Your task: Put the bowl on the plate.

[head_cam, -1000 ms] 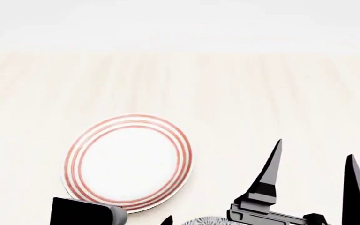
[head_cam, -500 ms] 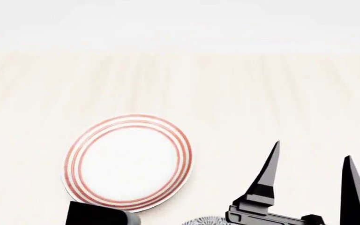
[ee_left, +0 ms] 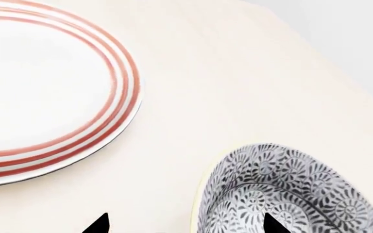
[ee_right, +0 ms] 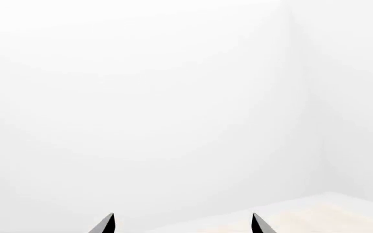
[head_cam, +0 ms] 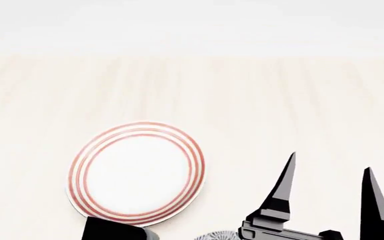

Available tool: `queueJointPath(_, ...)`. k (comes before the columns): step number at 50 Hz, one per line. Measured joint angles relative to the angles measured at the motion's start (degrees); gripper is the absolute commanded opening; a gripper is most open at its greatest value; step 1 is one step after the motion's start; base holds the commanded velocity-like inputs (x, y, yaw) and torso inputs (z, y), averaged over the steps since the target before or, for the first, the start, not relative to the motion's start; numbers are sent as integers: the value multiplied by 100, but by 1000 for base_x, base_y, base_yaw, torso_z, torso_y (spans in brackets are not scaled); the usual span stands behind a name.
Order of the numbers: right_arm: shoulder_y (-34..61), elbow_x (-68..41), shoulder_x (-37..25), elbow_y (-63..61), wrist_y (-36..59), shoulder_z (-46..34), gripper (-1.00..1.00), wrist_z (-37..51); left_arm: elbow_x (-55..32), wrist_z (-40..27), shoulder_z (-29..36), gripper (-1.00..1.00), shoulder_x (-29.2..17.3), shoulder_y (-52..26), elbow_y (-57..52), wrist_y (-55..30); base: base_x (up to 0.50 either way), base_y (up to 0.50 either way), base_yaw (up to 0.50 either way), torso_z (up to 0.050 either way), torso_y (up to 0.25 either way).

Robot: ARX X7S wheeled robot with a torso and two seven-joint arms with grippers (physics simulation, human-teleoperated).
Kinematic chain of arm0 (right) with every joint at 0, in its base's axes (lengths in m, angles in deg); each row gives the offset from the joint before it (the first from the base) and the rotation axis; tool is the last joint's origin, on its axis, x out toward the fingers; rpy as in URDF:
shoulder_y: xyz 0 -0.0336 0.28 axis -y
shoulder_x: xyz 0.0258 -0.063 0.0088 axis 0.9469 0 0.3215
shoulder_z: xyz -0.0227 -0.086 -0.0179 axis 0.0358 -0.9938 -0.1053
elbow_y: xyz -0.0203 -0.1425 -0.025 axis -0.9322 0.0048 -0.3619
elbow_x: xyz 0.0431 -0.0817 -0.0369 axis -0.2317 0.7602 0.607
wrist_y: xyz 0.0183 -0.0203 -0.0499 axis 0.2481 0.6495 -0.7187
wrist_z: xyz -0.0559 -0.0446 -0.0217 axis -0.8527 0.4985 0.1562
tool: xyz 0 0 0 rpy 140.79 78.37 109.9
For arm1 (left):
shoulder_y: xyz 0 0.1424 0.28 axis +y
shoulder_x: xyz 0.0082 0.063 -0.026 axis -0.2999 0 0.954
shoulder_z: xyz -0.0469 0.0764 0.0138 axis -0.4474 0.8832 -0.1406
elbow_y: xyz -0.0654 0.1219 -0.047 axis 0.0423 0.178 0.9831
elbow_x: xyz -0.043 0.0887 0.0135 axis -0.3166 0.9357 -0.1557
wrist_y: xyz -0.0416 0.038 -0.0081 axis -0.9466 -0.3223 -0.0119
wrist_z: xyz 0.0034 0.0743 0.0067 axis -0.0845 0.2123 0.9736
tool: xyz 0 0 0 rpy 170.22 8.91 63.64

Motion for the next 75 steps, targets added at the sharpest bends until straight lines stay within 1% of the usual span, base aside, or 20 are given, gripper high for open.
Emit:
queueJointPath(35,1,-51,-107,14,15,-114,100,99,-409,-117,226,100,-102,-149,426,71,0,0,0,0,0)
queueJointPath(74,-14,-77,-203,54,2,-245,100,190,-561,-117,561,100,-232,-199,836,355,0,0,0,0,0)
queueJointPath(75,-14,-78,-205,56,0,-248,100,192,-564,-115,567,-100,-236,-202,841,364,0,0,0,0,0)
